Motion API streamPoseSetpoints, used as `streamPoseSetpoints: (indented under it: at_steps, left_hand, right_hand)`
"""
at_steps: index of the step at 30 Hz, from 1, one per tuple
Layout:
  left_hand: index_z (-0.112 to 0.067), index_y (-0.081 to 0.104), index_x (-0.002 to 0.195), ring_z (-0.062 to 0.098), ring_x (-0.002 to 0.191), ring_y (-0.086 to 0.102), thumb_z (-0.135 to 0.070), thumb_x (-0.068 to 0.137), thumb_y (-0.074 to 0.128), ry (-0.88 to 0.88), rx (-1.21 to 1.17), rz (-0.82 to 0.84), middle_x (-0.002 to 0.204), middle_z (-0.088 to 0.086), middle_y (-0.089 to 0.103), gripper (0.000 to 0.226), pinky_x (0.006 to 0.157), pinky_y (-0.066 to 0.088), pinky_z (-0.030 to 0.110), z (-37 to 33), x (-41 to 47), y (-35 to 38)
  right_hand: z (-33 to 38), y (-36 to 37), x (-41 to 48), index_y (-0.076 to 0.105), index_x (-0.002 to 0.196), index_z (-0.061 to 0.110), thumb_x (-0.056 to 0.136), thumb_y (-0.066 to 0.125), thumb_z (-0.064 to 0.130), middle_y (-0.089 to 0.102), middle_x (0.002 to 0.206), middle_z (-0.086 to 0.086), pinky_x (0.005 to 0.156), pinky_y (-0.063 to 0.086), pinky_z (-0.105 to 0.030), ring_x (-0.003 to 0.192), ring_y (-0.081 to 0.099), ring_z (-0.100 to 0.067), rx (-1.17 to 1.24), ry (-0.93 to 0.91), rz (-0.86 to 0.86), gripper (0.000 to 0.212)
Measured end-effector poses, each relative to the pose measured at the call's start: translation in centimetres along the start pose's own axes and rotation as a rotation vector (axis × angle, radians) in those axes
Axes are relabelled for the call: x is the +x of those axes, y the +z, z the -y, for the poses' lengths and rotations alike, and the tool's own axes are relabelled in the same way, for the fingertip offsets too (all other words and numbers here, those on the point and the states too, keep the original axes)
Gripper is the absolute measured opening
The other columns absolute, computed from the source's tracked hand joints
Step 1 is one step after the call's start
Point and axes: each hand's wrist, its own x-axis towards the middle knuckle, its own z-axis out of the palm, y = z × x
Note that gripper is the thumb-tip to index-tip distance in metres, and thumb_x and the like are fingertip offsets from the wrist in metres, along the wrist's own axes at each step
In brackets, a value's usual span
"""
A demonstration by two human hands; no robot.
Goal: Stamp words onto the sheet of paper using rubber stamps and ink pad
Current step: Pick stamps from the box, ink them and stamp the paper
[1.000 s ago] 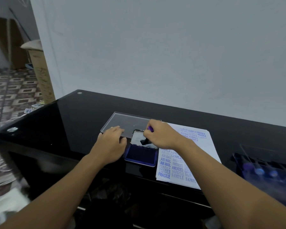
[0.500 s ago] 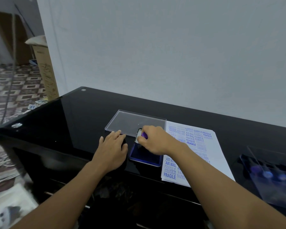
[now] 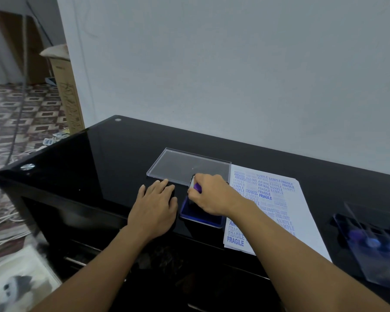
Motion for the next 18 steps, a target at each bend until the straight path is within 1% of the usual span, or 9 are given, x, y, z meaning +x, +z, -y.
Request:
streamPoseSetpoints:
  at_steps: [4,7,9,14,18]
  left_hand:
    - [-0.023,0.036,0.150,0.013,0.150,0.015,-0.037,0.104,0.030,-0.003,0.014,-0.001,0.161,-0.004,0.026,0.048,0.122,0.008,0.044,0.0,0.1,0.1]
    - [-0.023,0.036,0.150,0.013,0.150,0.015,-0.037,0.104,0.030,-0.008,0.014,0.004,0.161,-0.004,0.026,0.048,0.122,0.008,0.044,0.0,0.1,0.1]
    - [-0.023,0.035,0.150,0.013,0.150,0.014,-0.037,0.104,0.030,-0.008,0.018,0.007,0.161,-0.004,0.026,0.048,0.122,0.008,0.044,0.0,0.1,0.1]
    - [-0.023,0.035,0.150,0.013,0.150,0.015,-0.036,0.104,0.029,-0.006,0.019,0.004,0.161,-0.004,0.026,0.049,0.123,0.008,0.045,-0.1,0.0,0.1]
    - [-0.023,0.036,0.149,0.013,0.150,0.015,-0.036,0.104,0.029,-0.005,0.027,0.001,0.161,-0.004,0.026,0.048,0.123,0.009,0.045,0.0,0.1,0.1]
  right_hand:
    - [0.1,0.5,-0.1,0.042,0.081,0.018,0.098,0.046,0.032,0.056,0.086,-0.006,0.063,0.036,-0.033,0.069,0.048,-0.019,0.009,-0.014,-0.006,0.023]
    - [0.2,0.8,-0.3,0.048,0.089,0.013,0.098,0.044,0.030,0.054,0.084,-0.005,0.065,0.035,-0.034,0.071,0.047,-0.021,0.005,-0.020,-0.032,0.020]
    - [0.3,1.0,-0.4,0.048,0.090,0.012,0.098,0.044,0.029,0.054,0.082,-0.005,0.065,0.035,-0.033,0.072,0.048,-0.023,0.017,-0.021,-0.048,0.020]
    - [0.2,1.5,-0.3,0.045,0.088,0.015,0.096,0.046,0.031,0.061,0.090,-0.010,0.066,0.041,-0.036,0.076,0.054,-0.028,0.028,-0.009,-0.055,0.018]
    - [0.3,1.6,-0.4,0.043,0.088,0.016,0.095,0.047,0.030,0.060,0.089,-0.012,0.066,0.044,-0.037,0.078,0.056,-0.030,0.019,-0.001,-0.055,0.016]
